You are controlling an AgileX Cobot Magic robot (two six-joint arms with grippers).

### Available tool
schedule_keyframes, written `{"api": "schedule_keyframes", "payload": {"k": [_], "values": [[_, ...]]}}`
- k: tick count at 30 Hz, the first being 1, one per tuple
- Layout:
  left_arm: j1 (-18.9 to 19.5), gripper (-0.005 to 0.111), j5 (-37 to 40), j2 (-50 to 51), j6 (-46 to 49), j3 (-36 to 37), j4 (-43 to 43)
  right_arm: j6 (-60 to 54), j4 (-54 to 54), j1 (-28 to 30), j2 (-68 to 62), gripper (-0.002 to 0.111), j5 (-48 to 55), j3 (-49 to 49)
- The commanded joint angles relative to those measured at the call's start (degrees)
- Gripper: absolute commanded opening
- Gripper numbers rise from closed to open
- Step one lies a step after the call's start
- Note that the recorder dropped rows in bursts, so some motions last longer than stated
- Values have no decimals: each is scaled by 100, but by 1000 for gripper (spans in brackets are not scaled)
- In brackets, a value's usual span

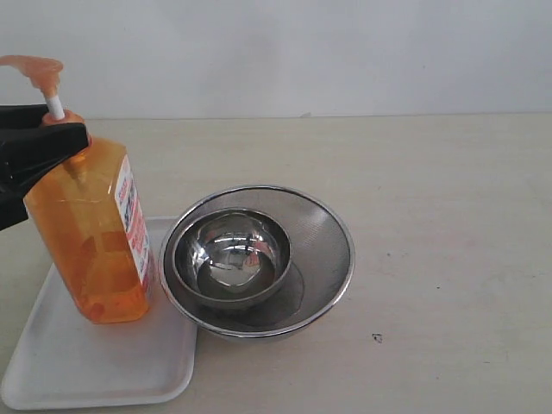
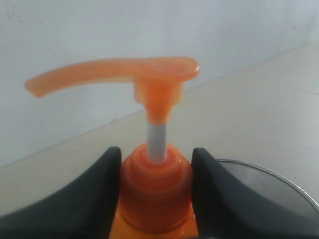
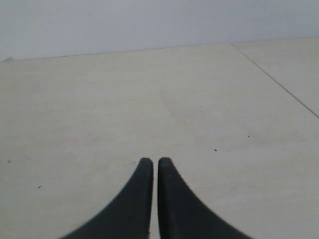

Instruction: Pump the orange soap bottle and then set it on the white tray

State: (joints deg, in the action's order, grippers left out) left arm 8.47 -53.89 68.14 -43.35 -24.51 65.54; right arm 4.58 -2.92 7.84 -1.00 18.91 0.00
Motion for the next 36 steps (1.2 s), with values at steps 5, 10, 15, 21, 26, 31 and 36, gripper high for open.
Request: {"api": "schedule_keyframes", "payload": {"k": [5,10,15,21,26,31,36], "values": [[100,5,-311,-40,-55,-88,-148,-44,-40,15,33,1,-51,0],[100,5,-273,-40,-2,-88,-22,-44,-40,15,33,1,-51,0],[100,5,-66,-40,-2,-88,107,-44,-40,15,33,1,-51,0],[100,5,-159,-40,-2,-88,42,-44,-40,15,33,1,-51,0],[100,5,-183,-40,-2,-88,42,-44,-40,15,33,1,-51,0],[100,21,-196,-40,-15,-88,29,-44,-40,15,33,1,-51,0],[100,52,-184,-40,-161,-88,29,-44,-40,15,33,1,-37,0]]}}
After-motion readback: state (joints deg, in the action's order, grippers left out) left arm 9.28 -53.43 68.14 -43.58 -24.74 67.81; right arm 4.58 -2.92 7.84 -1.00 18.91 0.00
